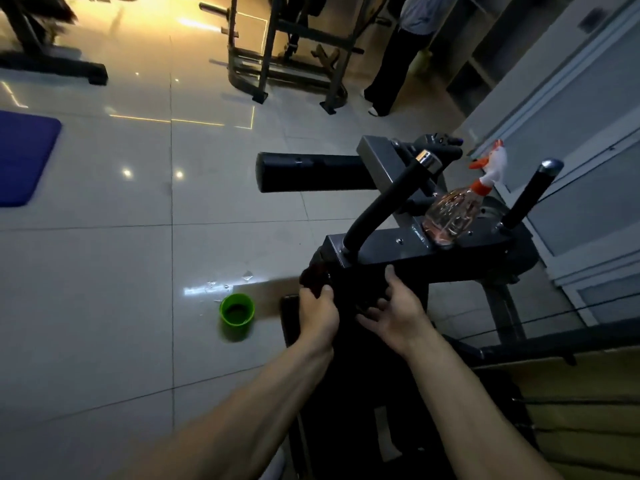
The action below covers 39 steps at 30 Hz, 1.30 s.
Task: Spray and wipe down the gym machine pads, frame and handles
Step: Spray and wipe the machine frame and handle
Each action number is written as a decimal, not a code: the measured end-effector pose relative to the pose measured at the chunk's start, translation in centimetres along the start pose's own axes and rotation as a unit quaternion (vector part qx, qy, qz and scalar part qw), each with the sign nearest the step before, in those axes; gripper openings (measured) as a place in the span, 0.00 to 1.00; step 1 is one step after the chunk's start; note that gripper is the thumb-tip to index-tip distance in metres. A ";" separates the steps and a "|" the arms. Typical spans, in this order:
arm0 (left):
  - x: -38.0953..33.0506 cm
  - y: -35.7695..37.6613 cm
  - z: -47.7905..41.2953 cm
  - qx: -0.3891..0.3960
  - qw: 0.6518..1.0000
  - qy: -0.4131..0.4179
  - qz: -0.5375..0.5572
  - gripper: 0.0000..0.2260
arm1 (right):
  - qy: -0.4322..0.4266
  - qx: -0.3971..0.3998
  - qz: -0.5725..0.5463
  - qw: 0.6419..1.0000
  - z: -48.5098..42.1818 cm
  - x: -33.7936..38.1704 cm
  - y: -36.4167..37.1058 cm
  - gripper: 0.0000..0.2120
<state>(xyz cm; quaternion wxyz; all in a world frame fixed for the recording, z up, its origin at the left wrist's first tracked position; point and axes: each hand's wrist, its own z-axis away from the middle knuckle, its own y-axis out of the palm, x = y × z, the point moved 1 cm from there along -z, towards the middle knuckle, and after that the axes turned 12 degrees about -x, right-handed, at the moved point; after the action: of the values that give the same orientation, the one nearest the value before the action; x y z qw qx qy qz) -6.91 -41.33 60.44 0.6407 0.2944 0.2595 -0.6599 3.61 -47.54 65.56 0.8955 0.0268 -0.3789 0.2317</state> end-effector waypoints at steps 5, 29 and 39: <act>-1.2 2.2 -0.4 -0.046 0.998 0.026 -0.029 0.14 | -0.036 -0.014 0.072 0.997 -0.4 0.8 1.2 0.20; 1.7 0.0 0.4 0.012 0.965 0.251 -0.078 0.15 | -0.082 -0.033 0.106 0.990 -0.9 -0.4 1.4 0.24; -1.8 -0.1 0.1 -0.014 0.968 0.206 -0.143 0.03 | -0.062 -0.035 0.059 0.996 -1.3 -0.5 0.9 0.23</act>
<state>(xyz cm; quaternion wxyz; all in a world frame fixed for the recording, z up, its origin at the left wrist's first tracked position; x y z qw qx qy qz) -7.00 -40.14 61.75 0.4765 0.3745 0.4346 -0.6662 3.79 -46.66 64.15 0.8556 -0.0130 -0.4425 0.2684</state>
